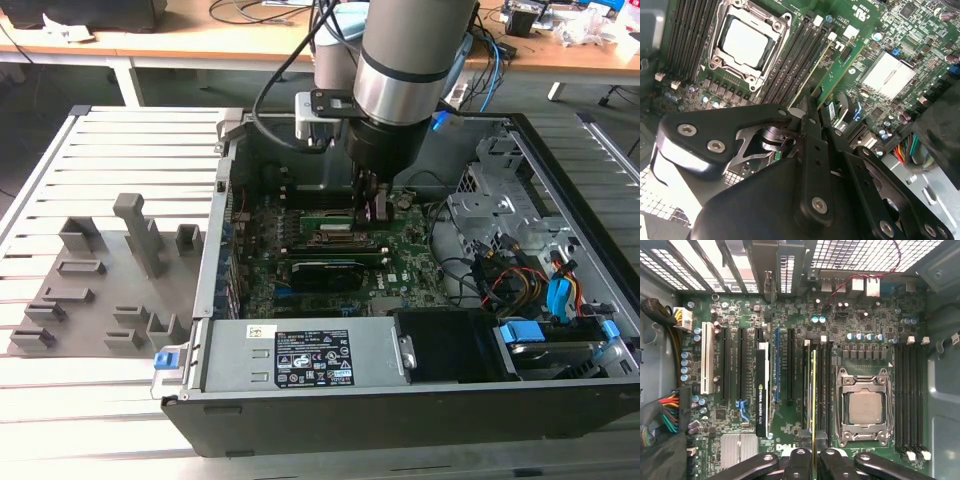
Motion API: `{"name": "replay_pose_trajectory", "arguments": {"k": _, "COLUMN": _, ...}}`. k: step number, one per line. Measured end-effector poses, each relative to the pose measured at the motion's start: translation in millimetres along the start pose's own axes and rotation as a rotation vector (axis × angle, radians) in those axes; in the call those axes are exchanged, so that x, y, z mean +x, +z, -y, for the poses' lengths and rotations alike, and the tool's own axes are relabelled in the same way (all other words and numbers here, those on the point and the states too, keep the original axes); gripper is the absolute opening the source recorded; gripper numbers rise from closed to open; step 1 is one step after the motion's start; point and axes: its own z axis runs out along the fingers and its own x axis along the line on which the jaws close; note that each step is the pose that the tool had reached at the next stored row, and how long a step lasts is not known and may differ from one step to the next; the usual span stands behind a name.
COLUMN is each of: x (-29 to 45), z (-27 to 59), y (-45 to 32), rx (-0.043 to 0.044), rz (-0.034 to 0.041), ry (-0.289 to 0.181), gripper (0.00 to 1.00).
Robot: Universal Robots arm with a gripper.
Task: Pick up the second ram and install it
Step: 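Insert the second ram into the second slot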
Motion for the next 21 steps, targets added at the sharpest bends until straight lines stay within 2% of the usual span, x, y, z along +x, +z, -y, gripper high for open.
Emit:
{"name": "replay_pose_trajectory", "arguments": {"k": 2, "x": 0.2, "z": -1.3, "y": 1.7, "rx": 0.0004, "rz": 0.0053, "ry": 0.000, "gripper": 0.14}}
{"name": "replay_pose_trajectory", "arguments": {"k": 3, "x": 0.2, "z": -1.5, "y": 2.9, "rx": 0.0008, "rz": 0.0126, "ry": -0.001, "gripper": 0.14}}
{"name": "replay_pose_trajectory", "arguments": {"k": 11, "x": -14.9, "z": -4.2, "y": 9.6, "rx": 0.0007, "rz": 0.0127, "ry": -0.001, "gripper": 0.14}}
{"name": "replay_pose_trajectory", "arguments": {"k": 21, "x": -14.3, "z": -3.9, "y": 21.8, "rx": 0.0007, "rz": 0.0128, "ry": -0.001, "gripper": 0.14}}
